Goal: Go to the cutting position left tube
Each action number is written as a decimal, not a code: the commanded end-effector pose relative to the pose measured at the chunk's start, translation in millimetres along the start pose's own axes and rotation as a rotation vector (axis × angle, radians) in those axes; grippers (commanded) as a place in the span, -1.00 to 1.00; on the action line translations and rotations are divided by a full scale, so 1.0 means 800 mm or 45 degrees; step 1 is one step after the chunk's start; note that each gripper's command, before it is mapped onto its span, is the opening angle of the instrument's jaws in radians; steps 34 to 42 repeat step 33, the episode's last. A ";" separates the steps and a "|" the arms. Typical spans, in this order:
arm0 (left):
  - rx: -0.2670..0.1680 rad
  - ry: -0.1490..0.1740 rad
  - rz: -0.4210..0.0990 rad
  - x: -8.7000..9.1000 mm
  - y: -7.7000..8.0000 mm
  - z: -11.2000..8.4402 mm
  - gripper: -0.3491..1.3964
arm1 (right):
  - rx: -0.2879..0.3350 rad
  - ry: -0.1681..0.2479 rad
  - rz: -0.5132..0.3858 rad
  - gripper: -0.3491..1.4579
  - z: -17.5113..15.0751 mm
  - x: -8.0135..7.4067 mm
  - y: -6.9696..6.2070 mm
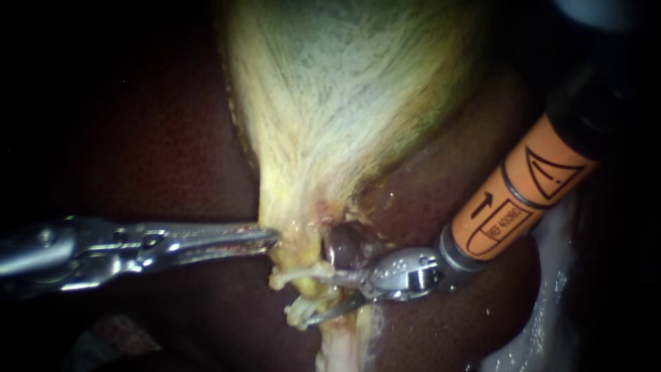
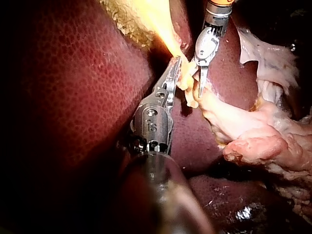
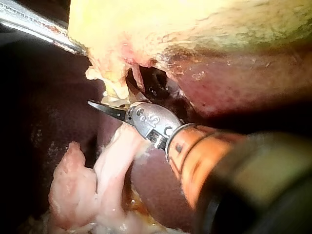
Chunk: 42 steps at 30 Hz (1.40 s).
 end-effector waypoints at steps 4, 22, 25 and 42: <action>0.002 0.001 -0.001 -0.0001 -0.0001 0.0002 -1.00 | 0.055 -0.002 -0.003 0.93 0.0013 0.0002 -0.0001; 0.004 0.000 0.000 0.0000 -0.0004 0.0006 -1.00 | 0.063 0.009 0.021 0.90 0.0022 0.0007 -0.0001; 0.004 0.000 0.000 0.0000 -0.0004 0.0006 -1.00 | 0.063 0.009 0.021 0.90 0.0022 0.0007 0.0000; 0.003 0.000 0.000 0.0000 -0.0004 0.0006 -1.00 | 0.064 0.009 0.020 0.90 0.0023 0.0006 0.0000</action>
